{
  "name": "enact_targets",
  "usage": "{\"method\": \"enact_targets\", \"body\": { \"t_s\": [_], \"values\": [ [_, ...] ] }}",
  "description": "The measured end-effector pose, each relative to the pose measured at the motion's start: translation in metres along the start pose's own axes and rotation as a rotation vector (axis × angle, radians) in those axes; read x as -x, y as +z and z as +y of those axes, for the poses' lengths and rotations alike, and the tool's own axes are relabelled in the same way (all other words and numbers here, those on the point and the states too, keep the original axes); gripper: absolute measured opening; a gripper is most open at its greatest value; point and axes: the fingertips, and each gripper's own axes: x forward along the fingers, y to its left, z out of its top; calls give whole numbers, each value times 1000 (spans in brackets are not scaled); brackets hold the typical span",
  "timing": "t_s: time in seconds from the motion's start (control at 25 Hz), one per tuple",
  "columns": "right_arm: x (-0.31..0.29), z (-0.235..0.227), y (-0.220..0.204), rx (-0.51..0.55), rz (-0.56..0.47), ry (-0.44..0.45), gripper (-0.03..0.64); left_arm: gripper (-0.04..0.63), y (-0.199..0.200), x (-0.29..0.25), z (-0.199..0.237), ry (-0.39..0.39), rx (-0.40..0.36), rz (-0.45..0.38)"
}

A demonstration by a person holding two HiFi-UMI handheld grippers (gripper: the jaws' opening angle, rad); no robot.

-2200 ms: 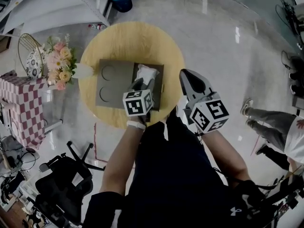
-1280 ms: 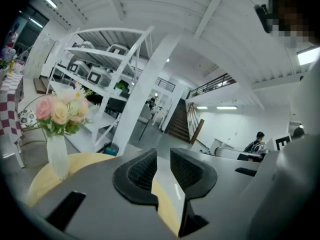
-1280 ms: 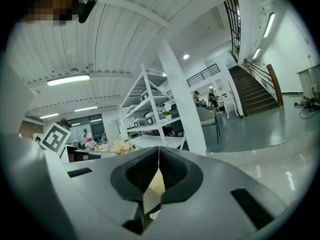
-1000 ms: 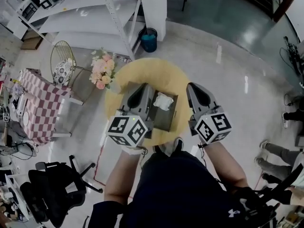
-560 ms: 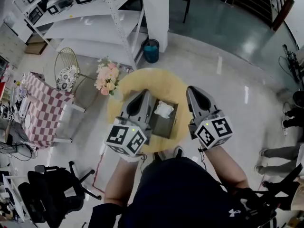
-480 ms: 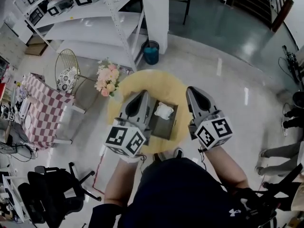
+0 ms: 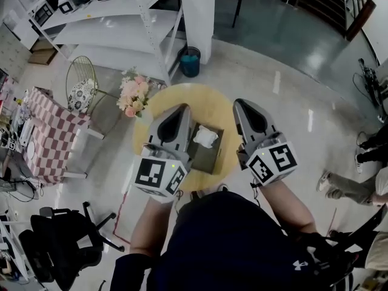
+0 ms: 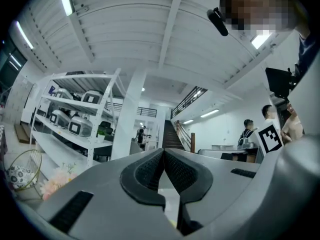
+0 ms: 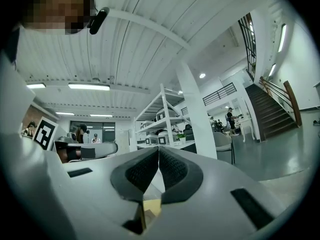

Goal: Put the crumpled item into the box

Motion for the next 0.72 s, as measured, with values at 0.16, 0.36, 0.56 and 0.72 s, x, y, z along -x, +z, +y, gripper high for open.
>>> {"method": "enact_targets", "body": {
  "t_s": [0.16,0.36,0.56,0.72],
  "values": [
    [-5,2,-1,17,-10,8,14,18,-11,-2,4,6,5,22],
    [-7,0,-7,40,7,5,14,18,-23,-7,6,7,7,52],
    [-11,-3,-13,35,19,3,14,18,-34,-11,10,0,23,74],
    [-14,-5,-16,29,27,3,14,18,-38,-15,12,-5,26,82]
  ]
}}
